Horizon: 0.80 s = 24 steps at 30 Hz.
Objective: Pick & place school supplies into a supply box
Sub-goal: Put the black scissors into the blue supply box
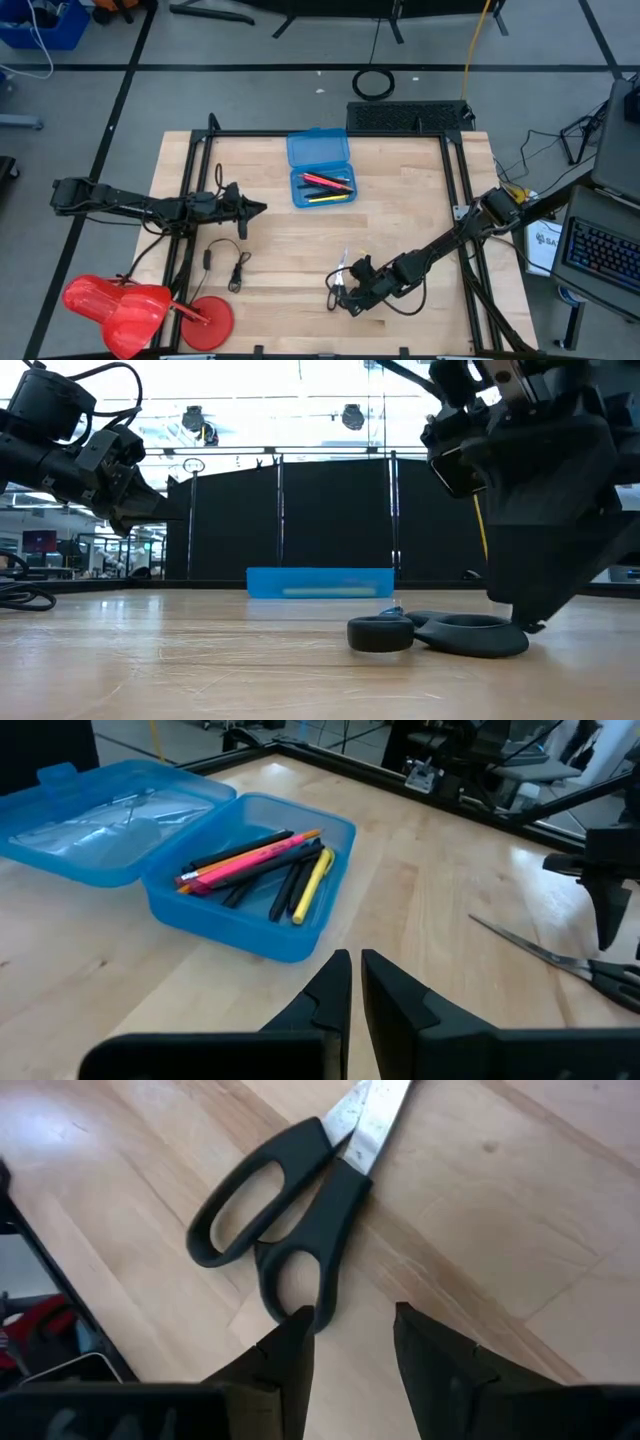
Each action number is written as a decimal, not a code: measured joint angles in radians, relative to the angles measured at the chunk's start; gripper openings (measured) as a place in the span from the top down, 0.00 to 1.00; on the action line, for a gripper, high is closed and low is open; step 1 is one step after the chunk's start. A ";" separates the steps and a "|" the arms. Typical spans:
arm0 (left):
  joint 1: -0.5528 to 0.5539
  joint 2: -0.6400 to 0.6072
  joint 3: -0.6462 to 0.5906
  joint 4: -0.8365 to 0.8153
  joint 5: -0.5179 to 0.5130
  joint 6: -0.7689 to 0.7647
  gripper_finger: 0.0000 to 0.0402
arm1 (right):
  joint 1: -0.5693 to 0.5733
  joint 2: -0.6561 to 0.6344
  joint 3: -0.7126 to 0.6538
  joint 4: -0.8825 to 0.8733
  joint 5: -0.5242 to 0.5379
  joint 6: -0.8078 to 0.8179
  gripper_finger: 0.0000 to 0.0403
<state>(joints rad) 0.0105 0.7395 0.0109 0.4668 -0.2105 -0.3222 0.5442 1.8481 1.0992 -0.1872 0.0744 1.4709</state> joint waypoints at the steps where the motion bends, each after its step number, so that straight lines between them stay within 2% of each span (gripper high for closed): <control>1: 0.000 0.000 0.000 0.000 0.001 0.000 0.92 | 0.000 0.000 0.001 -0.005 -0.001 -0.002 0.68; 11: 0.000 0.000 0.000 -0.001 0.002 -0.010 0.92 | -0.008 0.014 0.009 0.032 0.006 -0.018 0.68; 17: 0.000 0.000 0.000 -0.014 0.005 -0.032 0.92 | -0.028 0.118 0.105 0.021 -0.048 -0.090 0.68; 24: 0.000 0.000 0.000 -0.030 0.004 -0.061 0.92 | -0.040 0.179 0.241 -0.206 -0.080 -0.124 0.68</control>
<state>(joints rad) 0.0105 0.7395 0.0109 0.4369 -0.2061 -0.3830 0.5041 2.0273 1.3401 -0.3931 -0.0055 1.3474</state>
